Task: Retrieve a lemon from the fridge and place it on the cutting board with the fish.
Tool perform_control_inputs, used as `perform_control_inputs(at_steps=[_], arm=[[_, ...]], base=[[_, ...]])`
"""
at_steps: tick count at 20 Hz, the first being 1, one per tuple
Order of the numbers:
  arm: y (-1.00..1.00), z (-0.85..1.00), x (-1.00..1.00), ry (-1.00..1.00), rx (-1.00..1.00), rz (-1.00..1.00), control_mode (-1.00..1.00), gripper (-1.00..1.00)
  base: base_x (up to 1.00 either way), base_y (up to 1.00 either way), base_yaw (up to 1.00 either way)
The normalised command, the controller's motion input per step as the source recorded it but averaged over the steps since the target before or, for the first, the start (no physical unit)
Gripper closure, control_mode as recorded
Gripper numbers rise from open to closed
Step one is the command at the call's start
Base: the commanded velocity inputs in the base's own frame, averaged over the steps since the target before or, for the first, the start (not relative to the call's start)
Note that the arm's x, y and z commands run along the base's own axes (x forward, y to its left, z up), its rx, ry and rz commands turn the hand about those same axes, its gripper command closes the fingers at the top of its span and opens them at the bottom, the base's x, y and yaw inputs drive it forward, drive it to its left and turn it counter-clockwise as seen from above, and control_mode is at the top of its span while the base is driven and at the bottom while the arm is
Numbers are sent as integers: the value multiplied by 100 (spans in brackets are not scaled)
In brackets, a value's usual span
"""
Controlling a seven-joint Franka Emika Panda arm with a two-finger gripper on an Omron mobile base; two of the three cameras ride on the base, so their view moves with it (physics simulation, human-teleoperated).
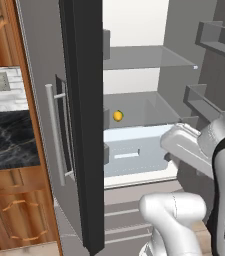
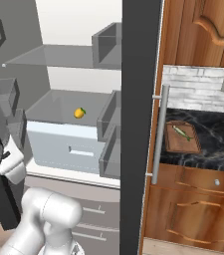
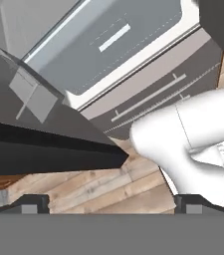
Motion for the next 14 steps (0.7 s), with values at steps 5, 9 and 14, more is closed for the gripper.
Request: perform_control_inputs(at_steps=[5,9,14], arm=[[0,0,44,-1,28,-1,-100,-100],[1,0,38,-3,32,0,-100,-100],[21,0,28,-4,8,0,-100,-100]], base=[[0,0,0],[0,0,0],[0,0,0]])
